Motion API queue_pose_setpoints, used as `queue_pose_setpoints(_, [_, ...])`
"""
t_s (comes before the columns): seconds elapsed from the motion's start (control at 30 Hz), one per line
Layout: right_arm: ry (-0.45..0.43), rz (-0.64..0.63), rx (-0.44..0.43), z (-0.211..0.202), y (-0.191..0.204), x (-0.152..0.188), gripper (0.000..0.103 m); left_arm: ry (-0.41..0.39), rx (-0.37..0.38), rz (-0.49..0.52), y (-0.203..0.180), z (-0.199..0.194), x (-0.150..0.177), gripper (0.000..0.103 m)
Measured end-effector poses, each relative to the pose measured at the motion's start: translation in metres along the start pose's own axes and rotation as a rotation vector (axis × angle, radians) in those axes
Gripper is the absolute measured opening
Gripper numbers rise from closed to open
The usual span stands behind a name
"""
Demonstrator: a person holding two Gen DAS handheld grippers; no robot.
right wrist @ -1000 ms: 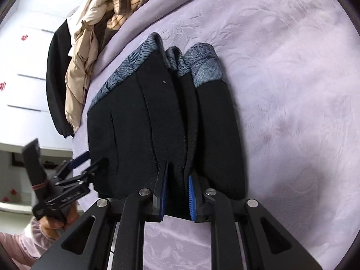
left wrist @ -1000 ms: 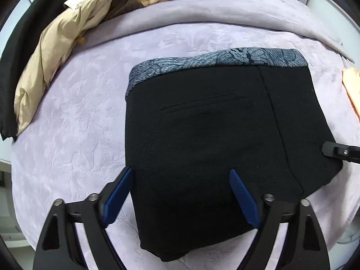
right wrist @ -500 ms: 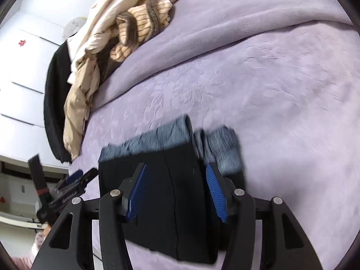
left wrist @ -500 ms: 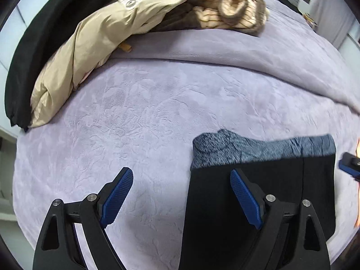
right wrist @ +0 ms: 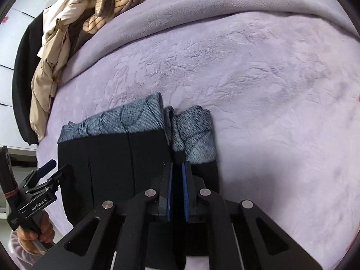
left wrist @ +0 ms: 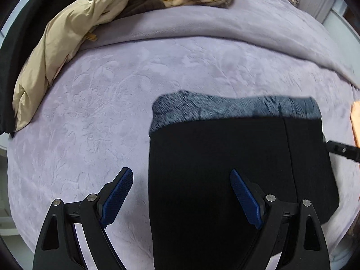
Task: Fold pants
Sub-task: 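Lower the folded end onto the stack and open the right gripper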
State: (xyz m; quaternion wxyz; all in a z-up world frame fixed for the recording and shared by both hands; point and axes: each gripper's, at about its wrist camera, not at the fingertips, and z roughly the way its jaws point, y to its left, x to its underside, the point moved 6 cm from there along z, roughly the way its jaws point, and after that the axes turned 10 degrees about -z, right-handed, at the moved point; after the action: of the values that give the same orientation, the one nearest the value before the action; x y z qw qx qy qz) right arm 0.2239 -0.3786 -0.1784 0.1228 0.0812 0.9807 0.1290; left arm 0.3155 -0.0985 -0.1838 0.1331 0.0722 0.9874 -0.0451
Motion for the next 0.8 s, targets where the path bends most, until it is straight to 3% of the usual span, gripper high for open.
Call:
queue_pose_setpoints(0.03, [-0.009, 0.002, -0.004, -0.008, 0.003, 0.006, 0.011, 0.006, 0.006, 0.014, -0.003, 0.001, 0.004, 0.089])
queue_pose_setpoints(0.07, [-0.022, 0.002, -0.018, -0.015, 0.008, 0.010, 0.011, 0.015, 0.006, 0.027, -0.005, 0.002, 0.009, 0.100])
queue_pose_setpoints(0.1, [-0.041, -0.002, -0.027, -0.022, 0.014, 0.013, 0.015, 0.026, -0.003, 0.034, -0.007, 0.004, 0.014, 0.103])
queue_pose_setpoints(0.17, [-0.076, -0.026, -0.036, -0.032, 0.030, 0.024, 0.028, 0.036, 0.007, 0.027, -0.009, 0.008, 0.022, 0.103])
queue_pose_setpoints(0.2, [-0.071, -0.041, -0.023, -0.030, 0.036, 0.030, 0.041, 0.038, 0.016, 0.012, -0.008, 0.008, 0.024, 0.103])
queue_pose_setpoints(0.23, [-0.056, -0.061, 0.002, -0.024, 0.041, 0.034, 0.044, 0.040, 0.028, -0.007, -0.008, 0.009, 0.026, 0.103])
queue_pose_setpoints(0.33, [0.014, -0.053, 0.053, 0.004, 0.039, 0.054, 0.044, 0.071, 0.053, -0.030, -0.006, 0.015, 0.029, 0.103])
queue_pose_setpoints(0.43, [-0.022, -0.013, 0.028, 0.001, 0.034, 0.059, 0.044, 0.081, 0.066, -0.050, -0.005, 0.015, 0.030, 0.103])
queue_pose_setpoints(0.57, [0.003, -0.004, 0.013, -0.006, 0.031, 0.070, 0.046, 0.087, 0.056, -0.059, -0.005, 0.015, 0.031, 0.103])
queue_pose_setpoints(0.73, [0.023, 0.036, 0.009, -0.014, 0.025, 0.084, 0.060, 0.108, 0.029, -0.053, -0.008, 0.011, 0.034, 0.103])
queue_pose_setpoints(0.8, [0.027, 0.063, -0.013, -0.016, 0.025, 0.085, 0.060, 0.111, 0.001, -0.032, -0.013, 0.006, 0.034, 0.103])
